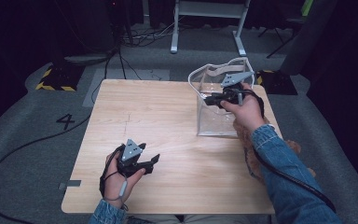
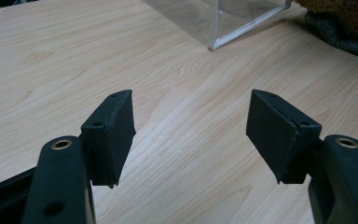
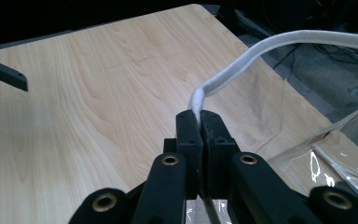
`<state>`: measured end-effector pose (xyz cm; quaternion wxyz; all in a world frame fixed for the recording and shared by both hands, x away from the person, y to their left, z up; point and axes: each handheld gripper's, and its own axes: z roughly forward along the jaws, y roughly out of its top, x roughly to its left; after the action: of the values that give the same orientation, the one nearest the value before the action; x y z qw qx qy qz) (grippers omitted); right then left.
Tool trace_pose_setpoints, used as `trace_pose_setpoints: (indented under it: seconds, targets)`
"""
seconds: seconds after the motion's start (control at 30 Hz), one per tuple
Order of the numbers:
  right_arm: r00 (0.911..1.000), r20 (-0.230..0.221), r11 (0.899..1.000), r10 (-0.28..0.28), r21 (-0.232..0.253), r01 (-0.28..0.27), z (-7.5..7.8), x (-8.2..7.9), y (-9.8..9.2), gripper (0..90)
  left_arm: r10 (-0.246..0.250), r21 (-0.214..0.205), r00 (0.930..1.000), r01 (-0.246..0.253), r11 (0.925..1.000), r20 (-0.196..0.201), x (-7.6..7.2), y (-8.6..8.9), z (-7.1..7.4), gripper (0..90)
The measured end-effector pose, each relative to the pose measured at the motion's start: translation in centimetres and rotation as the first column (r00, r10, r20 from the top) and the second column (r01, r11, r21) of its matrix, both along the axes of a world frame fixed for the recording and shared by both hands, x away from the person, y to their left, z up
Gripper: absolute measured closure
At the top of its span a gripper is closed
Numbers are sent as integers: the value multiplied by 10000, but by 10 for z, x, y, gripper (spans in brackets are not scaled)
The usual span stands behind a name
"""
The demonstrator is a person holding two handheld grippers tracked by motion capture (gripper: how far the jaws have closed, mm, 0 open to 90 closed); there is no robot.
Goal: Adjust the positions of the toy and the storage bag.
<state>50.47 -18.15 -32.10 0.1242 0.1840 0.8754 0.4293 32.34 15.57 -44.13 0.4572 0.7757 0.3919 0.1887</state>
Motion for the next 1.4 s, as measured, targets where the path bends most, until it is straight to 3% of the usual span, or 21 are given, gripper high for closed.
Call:
trace_pose_setpoints:
  seconds: [0.2, 0.43, 0.83, 0.93, 1.0, 1.07, 1.1, 1.13, 1.2, 1.33, 1.4]
  targets:
    - [9983, -82, 9982, 571, 202, -570, -1, -10, 28, 871, -7, -91, 10000, 6, 10000, -23, -1, -1, 0, 328]
    - [9920, -162, 9914, 1251, 421, -1243, 2, -32, 61, 871, -49, -61, 9999, 48, 10000, -96, -1, -3, 0, 328]
    - [9653, -263, 9641, 2600, 632, -2579, 6, -87, 106, 872, -387, 99, 9992, 388, 9992, -127, 0, -13, -2, 329]
    - [9638, -168, 9624, 2662, 602, -2648, 5, -102, 115, 869, -478, 177, 9988, 481, 9987, -135, 0, -14, -2, 353]
    - [9603, -82, 9588, 2788, 589, -2778, 4, -106, 117, 814, -584, 219, 9982, 587, 9980, -117, 1, -14, -3, 386]
    - [9650, -183, 9614, 2617, 936, -2589, 3, -109, 115, 647, -668, 339, 9977, 673, 9972, -147, 1, -15, -3, 483]
    - [9655, 226, 9583, 2596, 1176, -2604, 3, -110, 112, 604, -666, 395, 9977, 669, 9970, -88, 2, -16, -4, 525]
    - [9669, 345, 9591, 2527, 1225, -2550, 5, -112, 106, 578, -746, 385, 9971, 751, 9964, -145, 3, -16, -4, 553]
    - [9723, 481, 9611, 2287, 1475, -2333, 9, -115, 89, 534, -660, 378, 9977, 664, 9971, -127, 4, -16, -4, 575]
    - [9922, 626, 9756, 1081, 1852, -1180, 16, -121, 39, 514, -551, 187, 9983, 554, 9983, -176, 8, -18, -6, 520]
    - [9964, 785, 9846, 321, 1688, -450, 16, -123, 12, 516, -580, 319, 9982, 584, 9978, -145, 10, -18, -5, 605]
